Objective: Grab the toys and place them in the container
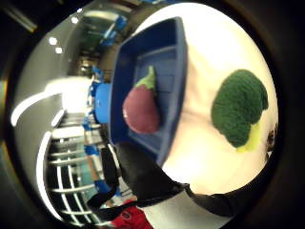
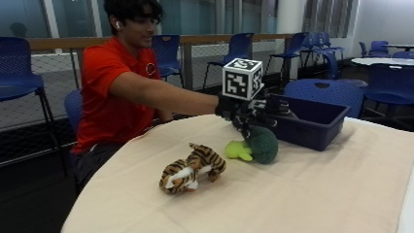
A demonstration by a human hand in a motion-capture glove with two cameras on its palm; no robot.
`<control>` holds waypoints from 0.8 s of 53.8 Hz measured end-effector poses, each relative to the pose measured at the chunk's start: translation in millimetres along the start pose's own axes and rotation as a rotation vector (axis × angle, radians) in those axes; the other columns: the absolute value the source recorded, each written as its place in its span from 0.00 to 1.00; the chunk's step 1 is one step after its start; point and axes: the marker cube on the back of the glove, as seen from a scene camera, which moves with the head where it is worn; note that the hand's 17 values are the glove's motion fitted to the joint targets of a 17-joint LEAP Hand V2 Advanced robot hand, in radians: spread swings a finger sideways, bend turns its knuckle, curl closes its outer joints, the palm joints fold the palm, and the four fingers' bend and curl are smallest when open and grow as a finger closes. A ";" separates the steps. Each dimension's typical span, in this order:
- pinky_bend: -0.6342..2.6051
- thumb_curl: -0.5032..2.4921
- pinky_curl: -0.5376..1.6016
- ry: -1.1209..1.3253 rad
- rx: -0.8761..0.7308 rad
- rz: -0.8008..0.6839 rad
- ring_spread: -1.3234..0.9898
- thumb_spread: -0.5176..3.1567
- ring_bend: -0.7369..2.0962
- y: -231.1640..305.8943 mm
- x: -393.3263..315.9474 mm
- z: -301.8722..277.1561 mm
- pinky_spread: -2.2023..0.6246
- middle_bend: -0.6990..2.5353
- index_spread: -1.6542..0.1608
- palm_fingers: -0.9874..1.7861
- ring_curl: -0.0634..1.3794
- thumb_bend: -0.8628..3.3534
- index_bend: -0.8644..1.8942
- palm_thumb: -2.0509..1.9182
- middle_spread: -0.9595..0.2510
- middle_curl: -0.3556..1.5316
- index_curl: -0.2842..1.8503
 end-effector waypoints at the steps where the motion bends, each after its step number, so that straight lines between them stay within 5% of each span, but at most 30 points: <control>1: 0.62 0.25 0.45 0.005 -0.004 0.008 0.61 0.38 0.31 0.5 5.3 3.9 0.84 0.25 0.71 0.26 0.18 0.17 0.36 0.47 0.75 0.32 0.27; 19: 0.63 0.24 0.44 0.112 -0.093 0.084 0.61 0.39 0.33 -1.0 37.0 82.7 0.83 0.24 0.72 0.26 0.18 0.19 0.34 0.49 0.76 0.29 0.23; 29: 0.57 0.25 0.41 0.171 0.039 0.053 0.56 0.43 0.56 -0.2 30.4 89.3 0.79 0.27 0.71 0.38 0.29 0.20 0.35 0.52 0.75 0.30 0.20; 43: 0.59 0.28 0.41 0.152 0.206 -0.002 0.44 0.49 0.64 8.0 23.7 63.6 0.65 0.33 0.69 0.65 0.33 0.24 0.35 0.59 0.60 0.34 0.20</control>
